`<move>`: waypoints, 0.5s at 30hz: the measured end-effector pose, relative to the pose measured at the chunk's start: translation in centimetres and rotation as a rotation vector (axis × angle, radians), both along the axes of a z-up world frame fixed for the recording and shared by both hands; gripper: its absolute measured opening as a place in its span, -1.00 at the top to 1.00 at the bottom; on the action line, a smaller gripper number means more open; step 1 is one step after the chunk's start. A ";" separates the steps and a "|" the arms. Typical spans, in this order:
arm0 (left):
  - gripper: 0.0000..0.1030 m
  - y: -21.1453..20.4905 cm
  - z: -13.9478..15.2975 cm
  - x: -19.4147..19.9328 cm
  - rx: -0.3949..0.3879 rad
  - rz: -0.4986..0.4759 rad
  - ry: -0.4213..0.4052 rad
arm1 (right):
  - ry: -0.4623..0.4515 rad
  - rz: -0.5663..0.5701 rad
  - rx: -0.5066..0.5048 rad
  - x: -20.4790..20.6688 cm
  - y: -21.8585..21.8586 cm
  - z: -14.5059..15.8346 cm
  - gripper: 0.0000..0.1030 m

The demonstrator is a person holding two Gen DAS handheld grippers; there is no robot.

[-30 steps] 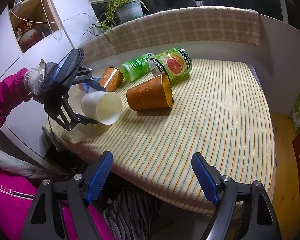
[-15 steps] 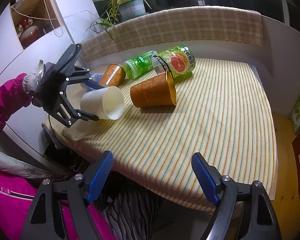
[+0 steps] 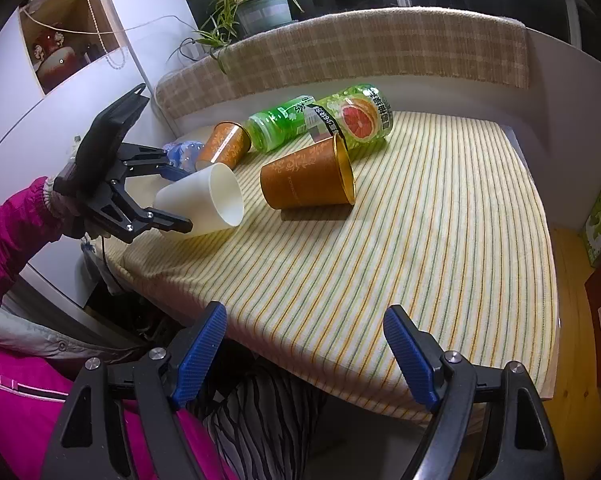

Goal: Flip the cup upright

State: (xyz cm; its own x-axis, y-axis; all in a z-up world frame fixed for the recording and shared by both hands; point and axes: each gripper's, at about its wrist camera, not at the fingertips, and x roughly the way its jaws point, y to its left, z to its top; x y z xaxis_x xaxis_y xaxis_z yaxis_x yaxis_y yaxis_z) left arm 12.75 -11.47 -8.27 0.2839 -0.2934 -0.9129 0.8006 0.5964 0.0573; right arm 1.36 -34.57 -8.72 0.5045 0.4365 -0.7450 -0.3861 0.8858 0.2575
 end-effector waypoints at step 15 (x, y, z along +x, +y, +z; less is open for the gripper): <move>-0.50 1.4 1.3 0.4 -0.237 0.128 0.008 | -0.008 -0.006 0.004 -0.2 -0.1 0.0 -0.61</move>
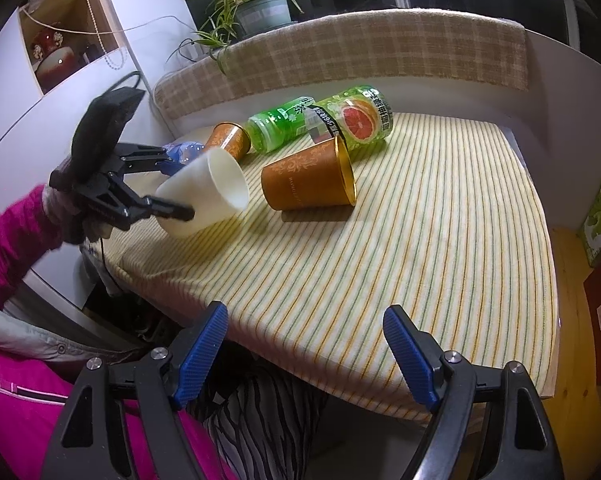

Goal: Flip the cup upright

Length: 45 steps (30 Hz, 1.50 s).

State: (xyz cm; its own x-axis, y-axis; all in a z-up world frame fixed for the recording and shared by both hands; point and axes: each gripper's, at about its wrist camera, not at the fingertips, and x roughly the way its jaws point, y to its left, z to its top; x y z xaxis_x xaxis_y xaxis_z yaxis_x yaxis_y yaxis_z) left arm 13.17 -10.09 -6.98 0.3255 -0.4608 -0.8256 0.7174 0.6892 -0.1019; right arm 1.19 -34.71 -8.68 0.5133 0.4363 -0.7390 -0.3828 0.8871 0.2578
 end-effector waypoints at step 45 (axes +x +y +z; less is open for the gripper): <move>-0.63 4.0 -3.1 -5.5 -0.316 0.397 -0.146 | -0.052 0.050 0.039 -0.7 4.8 0.6 -0.60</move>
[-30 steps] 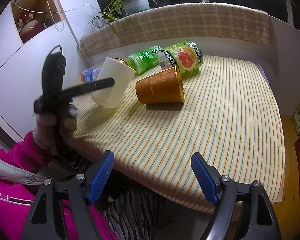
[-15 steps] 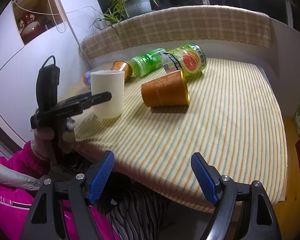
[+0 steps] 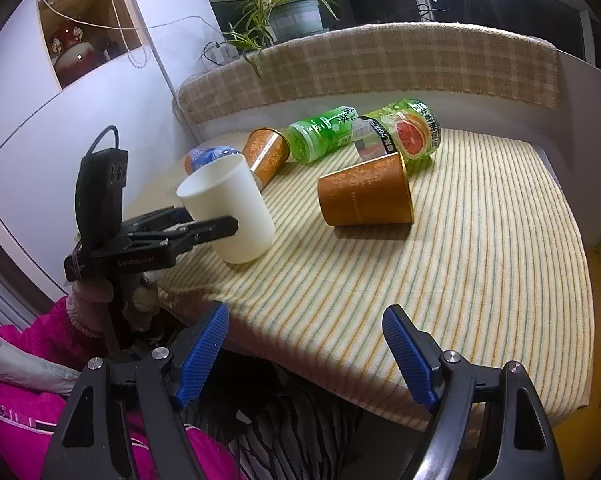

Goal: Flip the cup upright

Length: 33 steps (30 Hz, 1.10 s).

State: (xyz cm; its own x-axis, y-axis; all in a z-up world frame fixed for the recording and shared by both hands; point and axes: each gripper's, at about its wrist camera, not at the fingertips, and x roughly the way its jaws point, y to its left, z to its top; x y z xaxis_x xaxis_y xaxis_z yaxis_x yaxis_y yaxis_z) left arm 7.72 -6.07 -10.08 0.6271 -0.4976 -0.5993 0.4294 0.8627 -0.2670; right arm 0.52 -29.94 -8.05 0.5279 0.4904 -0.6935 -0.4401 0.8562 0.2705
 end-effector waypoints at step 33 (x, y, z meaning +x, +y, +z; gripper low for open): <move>-1.00 5.6 7.8 -9.5 0.064 0.452 -0.407 | -0.453 -0.450 -0.036 -1.4 5.0 3.1 -1.00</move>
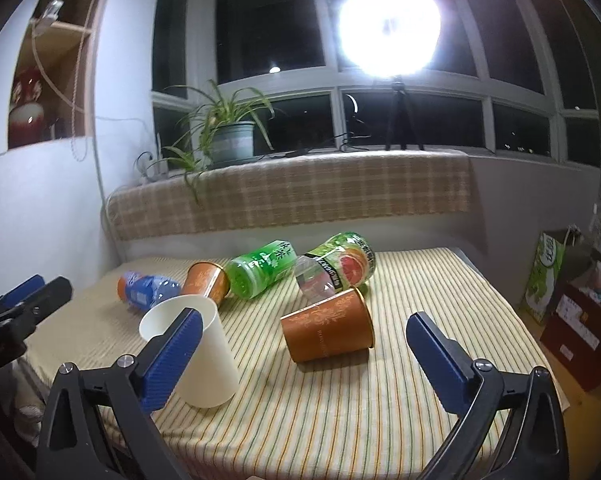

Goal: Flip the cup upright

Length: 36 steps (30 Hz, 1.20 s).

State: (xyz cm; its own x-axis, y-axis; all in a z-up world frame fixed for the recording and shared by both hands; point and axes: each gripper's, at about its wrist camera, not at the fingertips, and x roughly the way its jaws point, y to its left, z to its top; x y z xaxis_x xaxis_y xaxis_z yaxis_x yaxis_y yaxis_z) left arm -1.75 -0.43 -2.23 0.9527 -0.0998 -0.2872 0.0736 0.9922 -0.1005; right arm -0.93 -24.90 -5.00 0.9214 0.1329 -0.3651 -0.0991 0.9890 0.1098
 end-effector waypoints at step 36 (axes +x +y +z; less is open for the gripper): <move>-1.00 0.0 0.9 -0.1 0.004 0.058 0.001 | 0.027 -0.031 0.039 0.8 -0.9 0.1 -1.00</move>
